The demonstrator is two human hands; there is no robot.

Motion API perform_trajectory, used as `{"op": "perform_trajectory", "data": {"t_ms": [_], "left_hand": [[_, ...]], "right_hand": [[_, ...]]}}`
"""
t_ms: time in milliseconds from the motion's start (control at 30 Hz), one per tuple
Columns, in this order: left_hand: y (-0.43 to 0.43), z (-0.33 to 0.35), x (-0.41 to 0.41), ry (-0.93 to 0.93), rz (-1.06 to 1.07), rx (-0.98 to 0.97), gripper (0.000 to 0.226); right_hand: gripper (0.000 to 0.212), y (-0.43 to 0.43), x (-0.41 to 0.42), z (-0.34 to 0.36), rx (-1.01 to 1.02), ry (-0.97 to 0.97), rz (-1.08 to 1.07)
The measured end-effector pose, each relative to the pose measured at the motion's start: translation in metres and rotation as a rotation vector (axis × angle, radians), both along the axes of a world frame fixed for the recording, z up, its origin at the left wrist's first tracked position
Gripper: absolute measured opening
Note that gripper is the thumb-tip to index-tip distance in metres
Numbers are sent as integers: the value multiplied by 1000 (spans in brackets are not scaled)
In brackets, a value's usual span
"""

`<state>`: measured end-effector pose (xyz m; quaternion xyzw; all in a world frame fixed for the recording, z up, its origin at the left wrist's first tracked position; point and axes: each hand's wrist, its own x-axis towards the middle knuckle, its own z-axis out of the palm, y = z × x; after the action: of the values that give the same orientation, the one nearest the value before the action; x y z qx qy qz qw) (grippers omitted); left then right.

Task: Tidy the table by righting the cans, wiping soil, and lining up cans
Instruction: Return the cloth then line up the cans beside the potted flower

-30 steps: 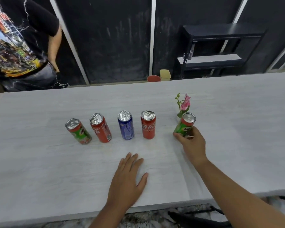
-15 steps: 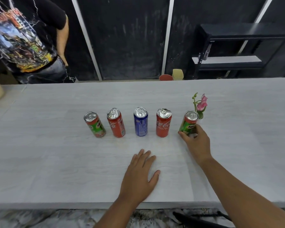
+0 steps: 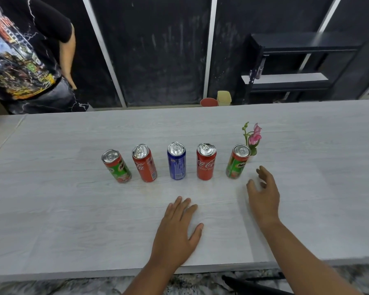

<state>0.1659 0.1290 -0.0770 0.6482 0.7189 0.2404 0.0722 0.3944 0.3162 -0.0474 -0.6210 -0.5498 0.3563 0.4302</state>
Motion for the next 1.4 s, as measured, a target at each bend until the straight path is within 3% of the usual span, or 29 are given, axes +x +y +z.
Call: {"op": "perform_trajectory", "data": {"t_ms": [333,533,800,1033,1233,1400], "left_hand": [[0,1,1,-5,8,-9,56],[2,0,1,-7,7,0,55],[0,1,0,-9,4,14,55],[-4,5,-2,-54,24,34,47],[-23,14,-29,27,29,22,48],[-59,18,-104,63,151,-8,54]], "right_hand": [[89,93,6,10,-106,-150,56],[65,97,-1,7,-2,-297,29],[46,70,15,10,4,-99,-8],[33,29,35,9,18,-120,-40],[37,4,47,8,27,-106,-43],[41,-27,46,8,5,-76,-72]]}}
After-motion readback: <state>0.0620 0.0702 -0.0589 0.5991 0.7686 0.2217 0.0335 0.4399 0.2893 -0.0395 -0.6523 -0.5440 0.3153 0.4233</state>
